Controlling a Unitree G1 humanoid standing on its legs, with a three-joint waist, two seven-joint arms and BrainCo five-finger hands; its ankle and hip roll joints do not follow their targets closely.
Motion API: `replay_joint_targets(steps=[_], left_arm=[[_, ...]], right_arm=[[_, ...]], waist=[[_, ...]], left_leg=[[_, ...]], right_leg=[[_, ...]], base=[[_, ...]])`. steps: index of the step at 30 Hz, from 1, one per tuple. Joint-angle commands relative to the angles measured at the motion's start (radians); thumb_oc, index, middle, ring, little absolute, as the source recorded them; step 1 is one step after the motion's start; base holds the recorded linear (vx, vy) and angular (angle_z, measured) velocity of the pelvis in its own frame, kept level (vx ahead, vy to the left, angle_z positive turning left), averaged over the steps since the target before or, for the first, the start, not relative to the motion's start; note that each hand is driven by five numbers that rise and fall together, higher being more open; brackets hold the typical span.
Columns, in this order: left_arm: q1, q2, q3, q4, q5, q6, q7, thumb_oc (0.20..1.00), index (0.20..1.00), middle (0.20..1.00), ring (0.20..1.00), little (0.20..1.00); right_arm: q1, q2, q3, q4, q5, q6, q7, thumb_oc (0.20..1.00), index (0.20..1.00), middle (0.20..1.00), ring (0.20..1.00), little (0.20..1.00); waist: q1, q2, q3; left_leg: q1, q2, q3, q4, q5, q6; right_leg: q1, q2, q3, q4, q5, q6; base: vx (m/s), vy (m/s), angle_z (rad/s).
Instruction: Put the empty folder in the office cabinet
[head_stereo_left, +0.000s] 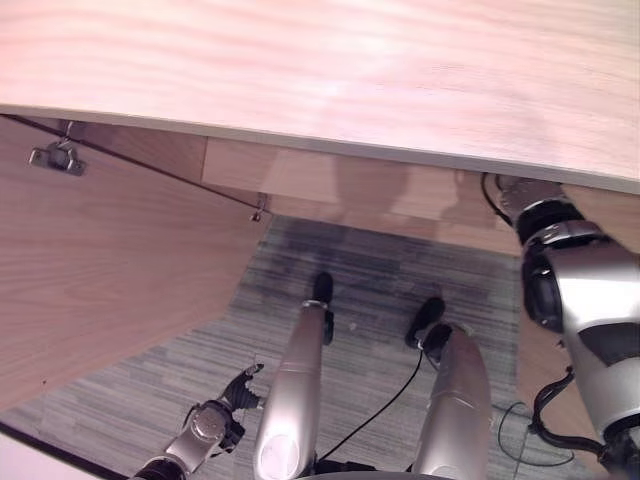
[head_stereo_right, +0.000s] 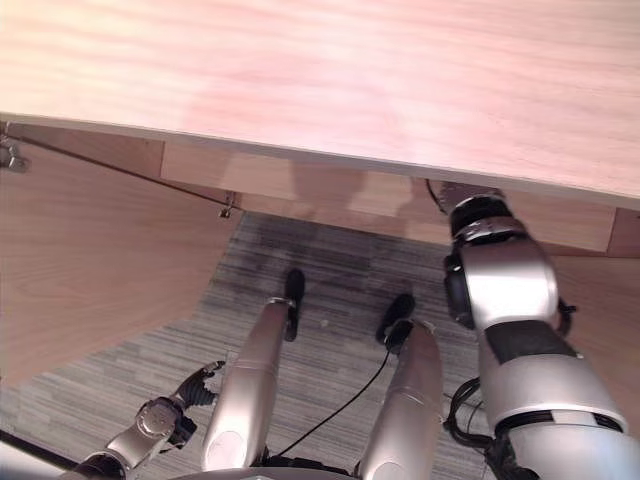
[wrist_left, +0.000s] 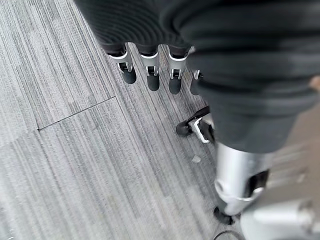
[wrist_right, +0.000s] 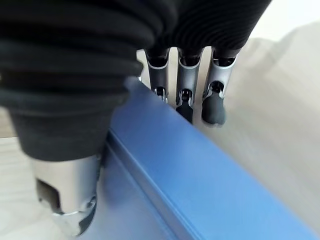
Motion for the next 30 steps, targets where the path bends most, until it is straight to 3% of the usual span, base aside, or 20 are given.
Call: replay_joint_targets(steps=[1, 6, 8, 13, 15, 16, 18, 19, 20, 21, 23, 30], left_arm=[[0.044, 0.068, -0.037, -0.021, 0.033, -0.019, -0.038, 1.0, 1.0, 1.0, 1.0, 1.0], [0.074, 0.069, -0.04, -0.026, 0.056, -0.023, -0.058, 1.0, 1.0, 1.0, 1.0, 1.0], [0.083, 0.063, -0.037, -0.028, 0.071, -0.029, -0.066, 1.0, 1.0, 1.0, 1.0, 1.0], [0.038, 0.014, -0.016, -0.047, 0.082, -0.04, -0.086, 1.0, 1.0, 1.0, 1.0, 1.0], [0.034, 0.013, -0.008, -0.05, 0.076, -0.036, -0.089, 1.0, 1.0, 1.0, 1.0, 1.0], [0.025, 0.006, 0.019, -0.057, 0.056, -0.034, -0.092, 1.0, 1.0, 1.0, 1.0, 1.0], [0.022, 0.002, 0.031, -0.06, 0.041, -0.029, -0.096, 1.0, 1.0, 1.0, 1.0, 1.0], [0.018, -0.007, 0.045, -0.061, 0.024, -0.023, -0.1, 1.0, 1.0, 1.0, 1.0, 1.0], [0.025, -0.017, 0.059, -0.057, 0.014, -0.017, -0.106, 1.0, 1.0, 1.0, 1.0, 1.0], [0.024, -0.032, 0.079, -0.039, 0.004, -0.007, -0.111, 1.0, 1.0, 1.0, 1.0, 1.0], [0.023, -0.056, 0.11, -0.016, -0.014, 0.0, -0.116, 1.0, 1.0, 1.0, 1.0, 1.0], [-0.01, -0.138, 0.205, 0.126, -0.041, 0.016, -0.129, 1.0, 1.0, 1.0, 1.0, 1.0]], right_arm=[[-0.094, -0.161, 0.07, -0.082, -0.086, -0.012, 0.13, 1.0, 1.0, 1.0, 1.0, 1.0], [0.01, -0.196, 0.006, -0.099, -0.036, -0.042, 0.152, 1.0, 1.0, 1.0, 1.0, 1.0], [0.088, -0.185, -0.045, -0.164, 0.004, -0.088, 0.172, 1.0, 1.0, 1.0, 1.0, 1.0], [0.353, -0.004, -0.219, -0.426, 0.138, -0.251, 0.266, 1.0, 1.0, 1.0, 1.0, 1.0], [0.409, 0.039, -0.239, -0.469, 0.129, -0.27, 0.263, 1.0, 1.0, 1.0, 1.0, 1.0], [0.499, 0.118, -0.26, -0.528, 0.115, -0.284, 0.273, 1.0, 1.0, 1.0, 1.0, 1.0], [0.55, 0.164, -0.263, -0.569, 0.106, -0.288, 0.279, 1.0, 1.0, 1.0, 1.0, 1.0], [0.6, 0.206, -0.265, -0.6, 0.096, -0.285, 0.287, 1.0, 1.0, 1.0, 1.0, 1.0], [0.676, 0.263, -0.264, -0.64, 0.076, -0.282, 0.293, 1.0, 1.0, 1.0, 1.0, 1.0], [0.778, 0.34, -0.243, -0.666, 0.054, -0.267, 0.314, 1.0, 1.0, 1.0, 1.0, 1.0], [0.881, 0.404, -0.212, -0.691, 0.031, -0.241, 0.345, 1.0, 1.0, 1.0, 1.0, 1.0], [1.144, 0.485, -0.139, -0.756, 0.022, -0.154, 0.48, 1.0, 1.0, 1.0, 1.0, 1.0]], waist=[[0.054, 0.01, 0.001], [0.079, 0.03, 0.0], [0.084, 0.036, 0.0], [0.07, 0.038, 0.004], [0.066, 0.03, 0.003], [0.054, 0.016, -0.005], [0.045, 0.009, -0.008], [0.039, 0.002, -0.008], [0.023, -0.011, -0.022], [0.006, -0.027, -0.032], [-0.015, -0.041, -0.042], [-0.094, -0.101, -0.118]], left_leg=[[0.118, 0.014, -0.052, -0.012, -0.157, 0.01], [0.132, 0.011, -0.058, -0.022, -0.153, 0.013], [0.15, 0.01, -0.058, -0.037, -0.147, 0.012], [0.221, 0.012, -0.06, -0.101, -0.128, 0.005], [0.24, 0.012, -0.062, -0.115, -0.124, 0.005], [0.273, 0.018, -0.063, -0.143, -0.117, 0.002], [0.291, 0.022, -0.062, -0.159, -0.114, 0.001], [0.297, 0.024, -0.054, -0.178, -0.08, 0.004], [0.338, 0.029, -0.061, -0.201, -0.1, 0.001], [0.375, 0.035, -0.061, -0.227, -0.093, 0.0], [0.413, 0.042, -0.047, -0.269, -0.053, 0.001], [0.598, 0.065, -0.002, -0.394, -0.023, -0.007]], right_leg=[[0.137, 0.008, 0.011, 0.022, -0.129, 0.076], [0.152, 0.001, 0.005, 0.022, -0.13, 0.083], [0.169, 0.0, 0.002, 0.013, -0.127, 0.086], [0.235, 0.016, -0.003, -0.04, -0.114, 0.097], [0.255, 0.02, -0.006, -0.056, -0.107, 0.097], [0.289, 0.029, -0.011, -0.084, -0.094, 0.097], [0.308, 0.033, -0.013, -0.103, -0.087, 0.098], [0.32, 0.032, -0.03, -0.132, -0.051, 0.087], [0.357, 0.044, -0.018, -0.152, -0.063, 0.099], [0.395, 0.049, -0.021, -0.184, -0.045, 0.102], [0.433, 0.05, -0.039, -0.235, 0.002, 0.097], [0.594, 0.065, -0.032, -0.372, 0.067, 0.121]], base=[[0.01, -0.043, 0.08], [0.02, -0.017, 0.07], [0.01, -0.004, 0.09], [0.01, 0.012, 0.07], [0.01, 0.002, 0.03], [0.02, 0.015, 0.05], [-0.04, 0.021, -0.01], [0.03, 0.027, -0.06], [0.07, 0.057, 0.01], [0.08, 0.075, 0.02], [-0.01, 0.108, 0.03], [0.11, 0.083, -0.17]])
